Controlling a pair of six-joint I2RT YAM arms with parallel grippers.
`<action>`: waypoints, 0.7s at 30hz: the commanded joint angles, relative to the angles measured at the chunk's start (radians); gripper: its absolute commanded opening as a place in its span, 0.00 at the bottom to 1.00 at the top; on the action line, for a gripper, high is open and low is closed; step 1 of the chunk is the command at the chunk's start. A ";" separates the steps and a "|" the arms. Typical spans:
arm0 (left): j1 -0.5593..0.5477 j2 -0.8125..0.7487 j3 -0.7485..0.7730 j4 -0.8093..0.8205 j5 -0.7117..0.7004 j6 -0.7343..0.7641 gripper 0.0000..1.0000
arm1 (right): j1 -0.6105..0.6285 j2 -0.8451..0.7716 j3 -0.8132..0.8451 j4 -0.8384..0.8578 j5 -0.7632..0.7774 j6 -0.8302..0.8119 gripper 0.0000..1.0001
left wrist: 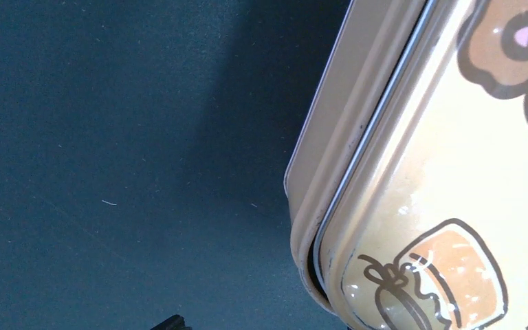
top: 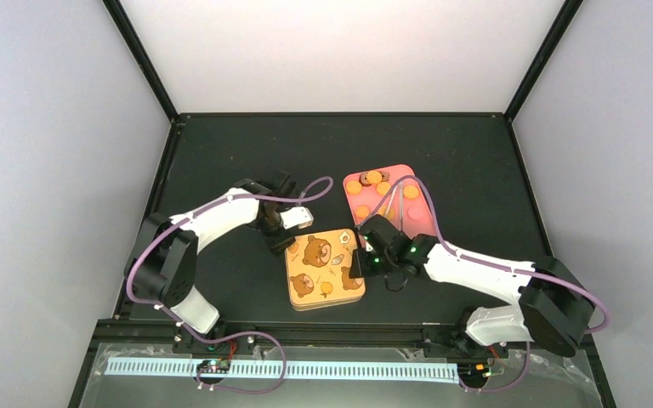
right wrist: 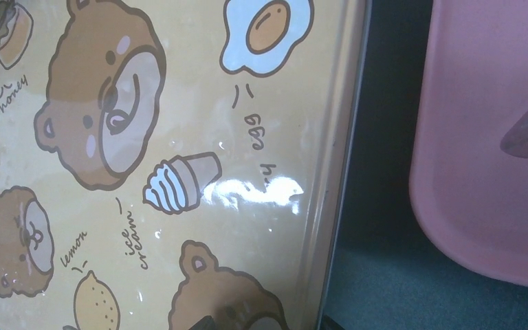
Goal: Pack the cookies
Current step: Rotate the box lid from the packing box.
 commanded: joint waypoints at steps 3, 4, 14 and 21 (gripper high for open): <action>0.024 0.025 0.030 0.027 -0.013 -0.015 0.61 | 0.017 0.028 0.062 0.015 0.002 -0.020 0.39; 0.024 0.024 0.030 0.028 -0.009 -0.015 0.61 | 0.020 0.035 0.070 0.011 0.001 -0.023 0.39; 0.167 -0.051 0.040 -0.055 0.212 0.051 0.66 | 0.036 0.069 0.114 -0.029 0.005 -0.015 0.42; 0.202 -0.104 0.023 -0.123 0.340 0.092 0.71 | 0.043 0.090 0.141 -0.047 0.018 -0.024 0.46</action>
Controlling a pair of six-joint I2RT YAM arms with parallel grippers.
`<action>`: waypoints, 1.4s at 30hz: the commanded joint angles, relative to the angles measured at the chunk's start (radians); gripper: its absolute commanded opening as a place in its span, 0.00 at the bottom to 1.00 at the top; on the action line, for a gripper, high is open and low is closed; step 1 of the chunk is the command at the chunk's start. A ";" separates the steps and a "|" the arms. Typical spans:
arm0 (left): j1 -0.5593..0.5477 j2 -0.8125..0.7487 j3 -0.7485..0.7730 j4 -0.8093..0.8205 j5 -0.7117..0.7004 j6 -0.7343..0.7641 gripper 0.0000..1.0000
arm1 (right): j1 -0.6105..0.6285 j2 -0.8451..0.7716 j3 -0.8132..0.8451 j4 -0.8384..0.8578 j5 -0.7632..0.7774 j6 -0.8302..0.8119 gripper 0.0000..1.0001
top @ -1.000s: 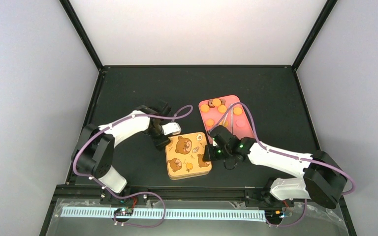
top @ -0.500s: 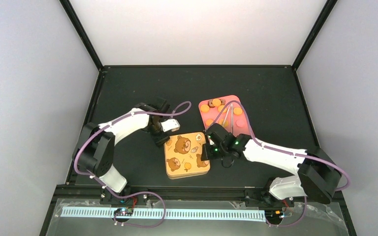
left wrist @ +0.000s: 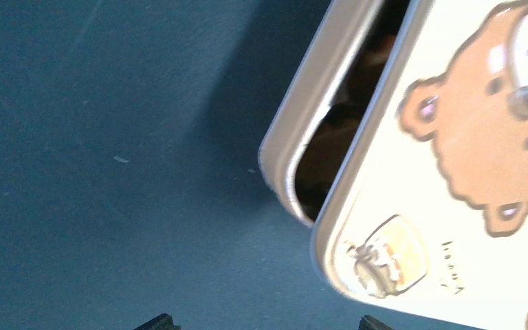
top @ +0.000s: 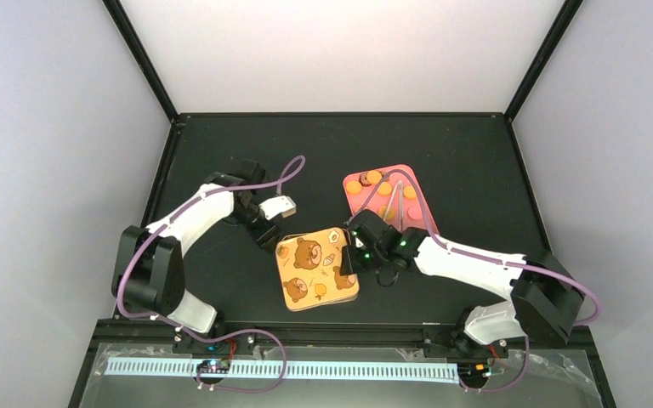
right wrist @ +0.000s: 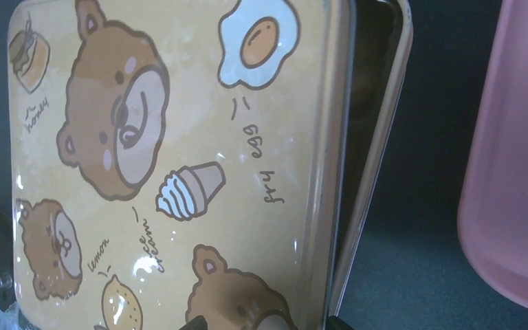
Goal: Pack the cookies
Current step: Rotate the box lid from the packing box.
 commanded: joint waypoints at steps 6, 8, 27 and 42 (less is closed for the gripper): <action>-0.016 -0.037 0.011 -0.103 0.230 0.098 0.72 | 0.012 0.051 0.036 -0.004 0.030 -0.012 0.46; -0.023 -0.037 0.006 -0.120 0.228 0.121 0.72 | 0.012 0.060 0.033 -0.003 0.039 -0.014 0.46; -0.035 0.057 0.061 0.102 0.031 -0.066 0.68 | 0.012 -0.005 -0.030 0.029 0.094 0.012 0.65; -0.036 0.170 0.162 0.142 -0.048 -0.142 0.65 | 0.003 -0.015 -0.032 0.061 0.094 -0.040 0.64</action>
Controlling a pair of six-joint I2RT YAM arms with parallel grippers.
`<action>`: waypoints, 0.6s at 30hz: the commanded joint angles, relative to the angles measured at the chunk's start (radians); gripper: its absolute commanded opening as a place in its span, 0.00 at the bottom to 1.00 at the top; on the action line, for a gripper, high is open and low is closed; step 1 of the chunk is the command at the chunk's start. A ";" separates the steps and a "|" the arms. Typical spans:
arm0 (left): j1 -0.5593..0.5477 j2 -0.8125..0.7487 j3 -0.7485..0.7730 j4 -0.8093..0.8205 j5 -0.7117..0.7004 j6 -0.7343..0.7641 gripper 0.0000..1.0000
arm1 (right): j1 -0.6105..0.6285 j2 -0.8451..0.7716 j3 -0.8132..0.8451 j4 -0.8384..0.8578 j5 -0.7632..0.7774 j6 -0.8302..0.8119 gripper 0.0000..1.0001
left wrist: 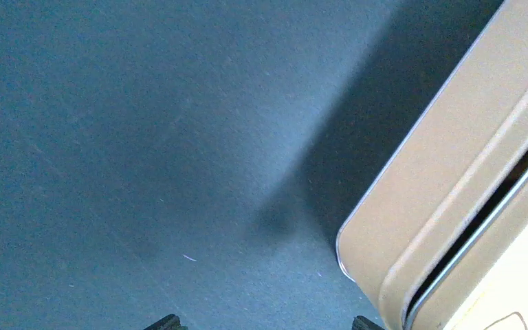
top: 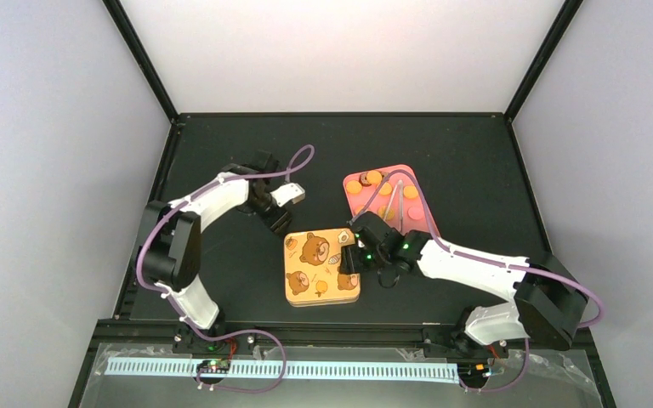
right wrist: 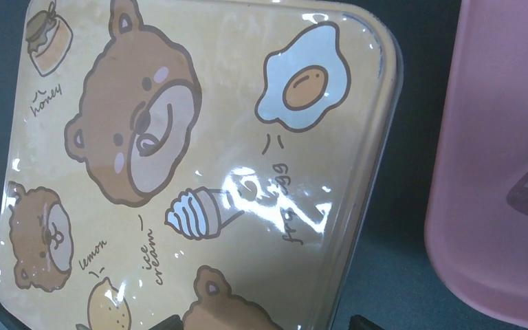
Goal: Pack the cookies
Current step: Rotate the box lid from the packing box.
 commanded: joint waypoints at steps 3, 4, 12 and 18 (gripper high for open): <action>-0.002 -0.028 0.105 -0.042 -0.001 -0.020 0.69 | -0.022 0.030 0.006 0.033 0.026 -0.042 0.63; 0.002 -0.045 0.119 -0.069 0.015 -0.009 0.71 | -0.033 0.038 0.009 0.037 0.027 -0.047 0.63; 0.002 -0.203 0.031 -0.225 0.118 0.186 0.84 | -0.083 0.075 0.007 0.078 0.049 -0.025 0.59; -0.021 -0.176 -0.068 -0.153 0.121 0.186 0.83 | -0.076 -0.006 -0.018 0.096 0.096 0.003 0.59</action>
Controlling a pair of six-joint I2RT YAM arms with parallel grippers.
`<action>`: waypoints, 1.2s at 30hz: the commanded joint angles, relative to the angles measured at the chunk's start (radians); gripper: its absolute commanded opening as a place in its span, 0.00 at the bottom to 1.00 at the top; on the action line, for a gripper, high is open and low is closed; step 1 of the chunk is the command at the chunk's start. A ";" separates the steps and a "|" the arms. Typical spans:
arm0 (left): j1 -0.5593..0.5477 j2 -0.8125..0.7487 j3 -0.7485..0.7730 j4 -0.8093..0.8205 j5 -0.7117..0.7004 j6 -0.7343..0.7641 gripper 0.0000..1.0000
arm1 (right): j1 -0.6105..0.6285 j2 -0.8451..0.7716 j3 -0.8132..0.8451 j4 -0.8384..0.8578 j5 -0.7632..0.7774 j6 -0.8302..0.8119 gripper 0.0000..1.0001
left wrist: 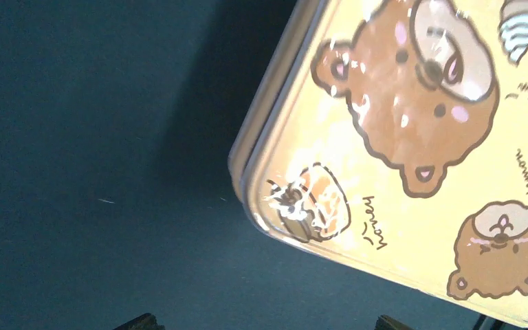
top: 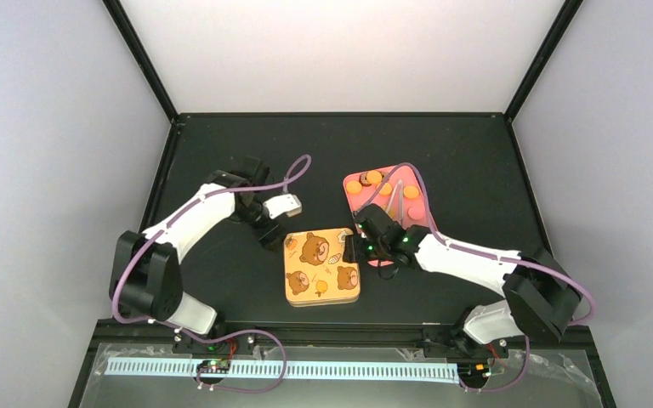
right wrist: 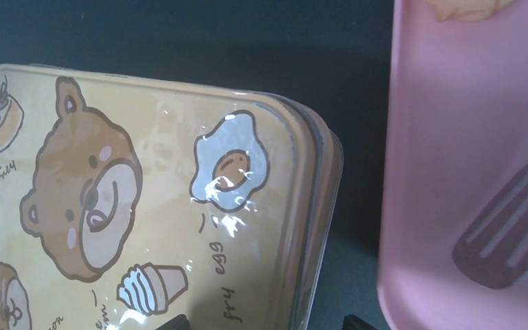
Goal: Pack the cookies
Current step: Press the box lid onto the packing box.
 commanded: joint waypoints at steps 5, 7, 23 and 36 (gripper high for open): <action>-0.032 0.120 0.013 0.084 0.003 -0.038 0.78 | 0.069 -0.228 -0.016 -0.009 0.175 -0.106 0.64; -0.032 0.154 0.052 0.088 -0.004 -0.066 0.77 | 0.118 -0.271 -0.016 -0.012 0.197 -0.183 0.66; -0.020 0.192 0.127 0.064 -0.028 -0.114 0.76 | 0.628 -0.039 0.063 0.069 0.401 -0.868 0.70; 0.087 0.210 0.243 -0.045 0.016 -0.070 0.83 | 0.579 0.185 0.166 0.177 0.334 -1.103 0.70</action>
